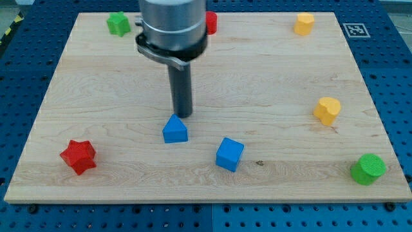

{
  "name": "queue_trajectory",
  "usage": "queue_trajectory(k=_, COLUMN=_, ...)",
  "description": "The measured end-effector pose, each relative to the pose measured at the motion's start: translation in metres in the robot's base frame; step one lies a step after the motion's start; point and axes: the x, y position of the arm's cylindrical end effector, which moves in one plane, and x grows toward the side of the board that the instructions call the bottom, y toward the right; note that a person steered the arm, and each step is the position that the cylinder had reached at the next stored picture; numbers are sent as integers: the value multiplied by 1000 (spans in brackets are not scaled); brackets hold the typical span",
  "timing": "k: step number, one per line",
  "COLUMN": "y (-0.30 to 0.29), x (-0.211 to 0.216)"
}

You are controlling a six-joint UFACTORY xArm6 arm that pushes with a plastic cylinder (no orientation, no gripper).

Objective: Push blue triangle left side of blue cube

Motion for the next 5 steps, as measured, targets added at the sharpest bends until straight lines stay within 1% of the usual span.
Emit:
queue_trajectory(k=1, y=-38, x=-1)
queue_trajectory(k=2, y=-39, x=29)
queue_trajectory(k=4, y=48, x=63)
queue_trajectory(k=5, y=61, x=82)
